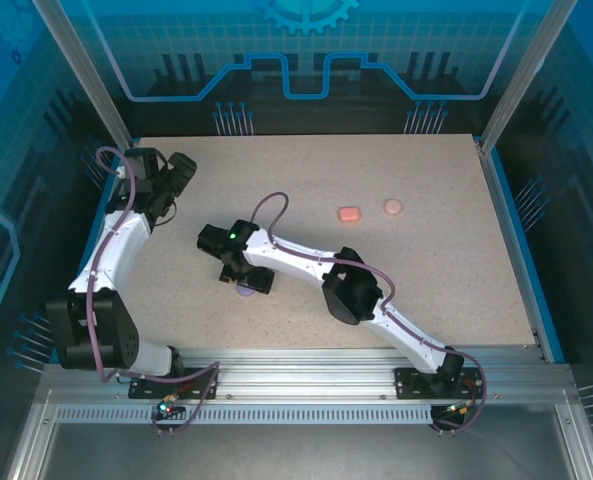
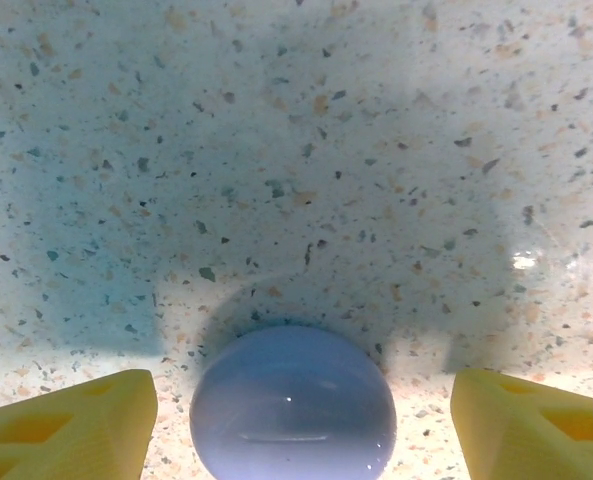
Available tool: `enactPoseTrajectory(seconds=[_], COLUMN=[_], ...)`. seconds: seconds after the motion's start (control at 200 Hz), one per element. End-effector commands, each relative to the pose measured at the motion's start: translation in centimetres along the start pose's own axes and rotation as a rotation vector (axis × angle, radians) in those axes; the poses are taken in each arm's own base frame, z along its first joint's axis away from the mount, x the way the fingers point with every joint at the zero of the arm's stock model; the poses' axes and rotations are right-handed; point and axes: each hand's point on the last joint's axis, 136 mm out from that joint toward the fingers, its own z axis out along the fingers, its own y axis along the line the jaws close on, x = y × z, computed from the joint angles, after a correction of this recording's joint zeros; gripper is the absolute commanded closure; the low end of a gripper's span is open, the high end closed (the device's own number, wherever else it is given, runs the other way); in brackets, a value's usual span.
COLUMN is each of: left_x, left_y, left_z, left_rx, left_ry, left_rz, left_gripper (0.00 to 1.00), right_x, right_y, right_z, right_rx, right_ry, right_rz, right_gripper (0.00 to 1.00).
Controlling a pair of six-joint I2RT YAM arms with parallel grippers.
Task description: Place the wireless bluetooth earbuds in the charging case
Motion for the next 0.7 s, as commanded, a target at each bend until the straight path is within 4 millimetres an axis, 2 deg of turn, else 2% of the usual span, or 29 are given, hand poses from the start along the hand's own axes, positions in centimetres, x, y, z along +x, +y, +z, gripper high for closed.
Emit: enactPoseTrajectory(seconds=[0.0, 0.275, 0.695], left_x=[0.4, 0.8, 1.0], left_y=[0.6, 0.6, 1.0], left_z=[0.6, 1.0, 1.2], left_rx=[-0.001, 0.004, -0.006], left_ry=[0.022, 0.041, 0.043], left_rz=[-0.011, -0.030, -0.015], left_gripper=[0.01, 0.01, 0.01], right_x=[1.1, 1.6, 2.3], right_y=[-0.8, -0.9, -0.4], right_z=[0.5, 1.3, 2.4], right_rx=[0.055, 0.069, 0.057], right_ry=[0.012, 0.054, 0.087], right_rz=[-0.029, -0.032, -0.041], right_gripper=[0.23, 0.26, 0.38])
